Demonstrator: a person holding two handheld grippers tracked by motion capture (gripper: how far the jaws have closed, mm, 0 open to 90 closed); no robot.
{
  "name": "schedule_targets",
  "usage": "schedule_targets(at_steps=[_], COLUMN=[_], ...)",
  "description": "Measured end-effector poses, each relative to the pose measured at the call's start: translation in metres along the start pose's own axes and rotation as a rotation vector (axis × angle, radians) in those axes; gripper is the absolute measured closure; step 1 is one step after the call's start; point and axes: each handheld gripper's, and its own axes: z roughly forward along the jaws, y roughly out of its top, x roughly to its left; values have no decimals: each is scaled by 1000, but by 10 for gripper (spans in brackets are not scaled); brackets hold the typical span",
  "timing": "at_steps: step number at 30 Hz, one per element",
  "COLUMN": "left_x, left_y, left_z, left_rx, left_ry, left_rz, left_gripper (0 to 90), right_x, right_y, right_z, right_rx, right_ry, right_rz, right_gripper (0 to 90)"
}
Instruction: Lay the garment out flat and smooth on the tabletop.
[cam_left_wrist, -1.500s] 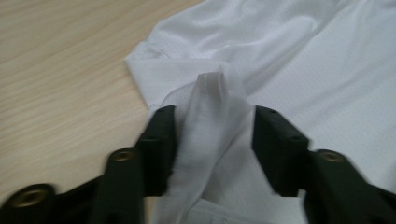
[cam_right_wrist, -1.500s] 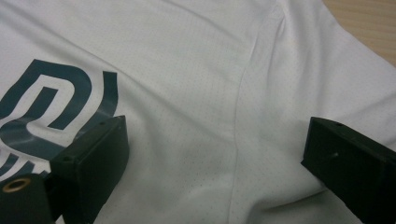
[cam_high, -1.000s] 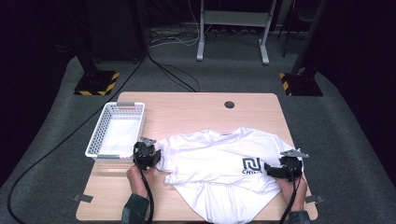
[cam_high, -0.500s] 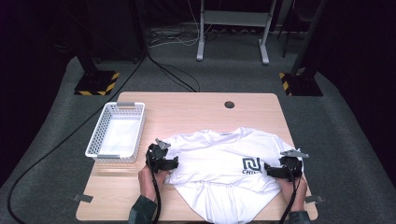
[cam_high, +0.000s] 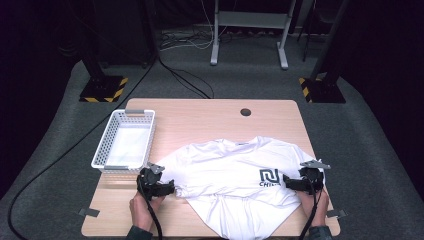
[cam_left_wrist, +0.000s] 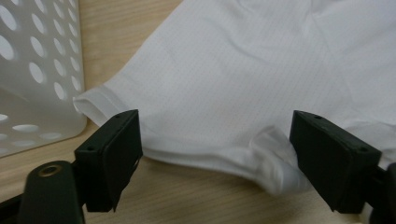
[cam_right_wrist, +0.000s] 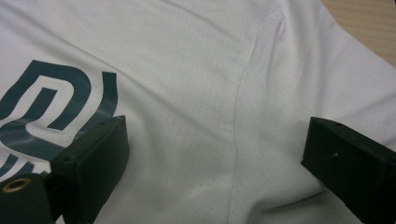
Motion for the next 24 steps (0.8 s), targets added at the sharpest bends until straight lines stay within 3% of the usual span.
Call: schedule_targets(at_steps=[5, 9, 12, 14, 17, 20, 22, 24], left_x=[-10, -29, -42, -48, -51, -45, -38, -33], left_y=[15, 33, 43, 47, 49, 45, 39, 34], left_z=[-9, -1, 15, 27, 38, 45, 48, 46], left_rx=[-82, -103, -88, -63, -30, 0, 23, 16], left_ry=[-110, -196, -249, -257, -255, -234, -228, -214], left_rz=[1, 64, 117, 145, 159, 143, 123, 118], left_gripper=[74, 44, 25, 15, 11, 18, 24, 24], right_x=[0, 0, 2, 7, 17, 23, 22, 20], right_y=[0, 2, 9, 14, 22, 25, 23, 19], right_z=[0, 0, 0, -5, -9, 5, 14, 12], right_rx=[2, 16, 67, 44, -5, 34, 76, 60], right_ry=[0, 1, -9, -19, 23, 52, 62, 72], right_rz=[1, -4, -25, -47, -73, -108, -103, -85], right_gripper=[61, 60, 39, 46, 50, 49, 48, 65])
